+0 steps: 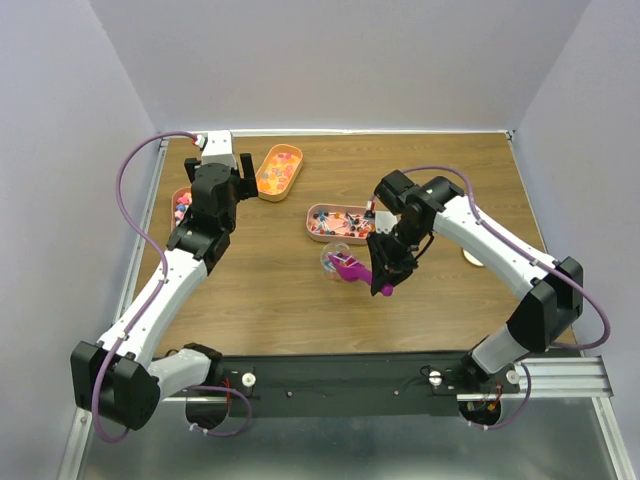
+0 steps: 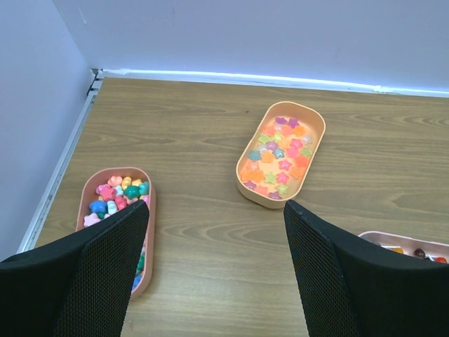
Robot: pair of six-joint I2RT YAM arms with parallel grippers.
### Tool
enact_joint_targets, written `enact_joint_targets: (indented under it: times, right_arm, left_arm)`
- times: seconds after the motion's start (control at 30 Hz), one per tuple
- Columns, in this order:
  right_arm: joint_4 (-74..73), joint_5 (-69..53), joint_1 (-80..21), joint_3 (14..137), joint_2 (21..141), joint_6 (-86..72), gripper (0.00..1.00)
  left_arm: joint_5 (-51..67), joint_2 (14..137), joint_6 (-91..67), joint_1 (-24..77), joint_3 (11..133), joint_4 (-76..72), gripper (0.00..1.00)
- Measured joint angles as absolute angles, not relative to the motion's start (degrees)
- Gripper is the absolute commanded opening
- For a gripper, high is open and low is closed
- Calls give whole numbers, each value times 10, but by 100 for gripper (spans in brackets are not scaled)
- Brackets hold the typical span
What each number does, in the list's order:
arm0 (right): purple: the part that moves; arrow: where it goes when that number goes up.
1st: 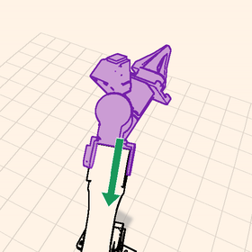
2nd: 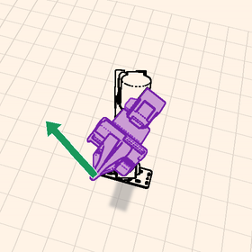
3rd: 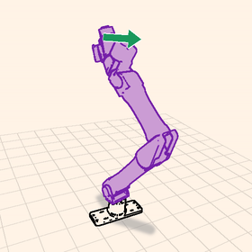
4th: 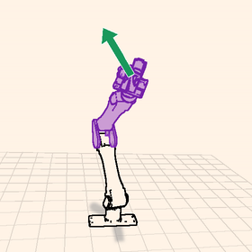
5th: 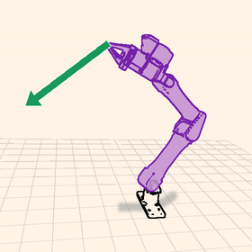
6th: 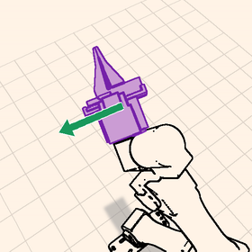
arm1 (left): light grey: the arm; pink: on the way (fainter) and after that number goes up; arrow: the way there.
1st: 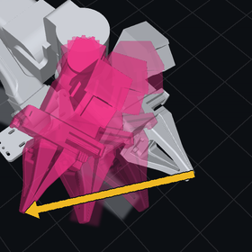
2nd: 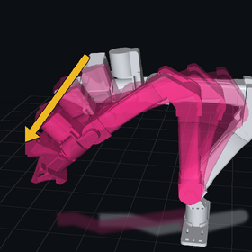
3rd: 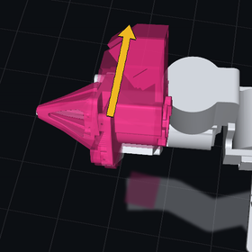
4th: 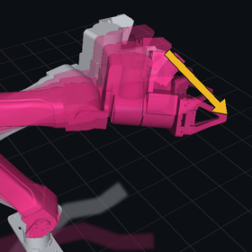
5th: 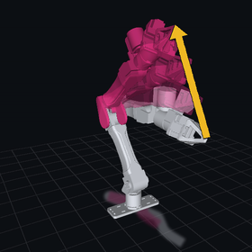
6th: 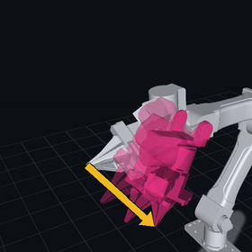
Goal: Pack the candies
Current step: Place the fake candies in the packing bottle.
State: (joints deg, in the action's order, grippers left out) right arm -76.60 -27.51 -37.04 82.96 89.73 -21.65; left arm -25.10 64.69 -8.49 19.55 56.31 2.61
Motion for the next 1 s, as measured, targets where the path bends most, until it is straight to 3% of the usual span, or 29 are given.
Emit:
enact_joint_targets:
  times: [1.0]
  right_arm:
    - [-766,-329,-345,813,908,-217,1]
  left_arm:
    - [-251,641,-83,196,561,26,86]
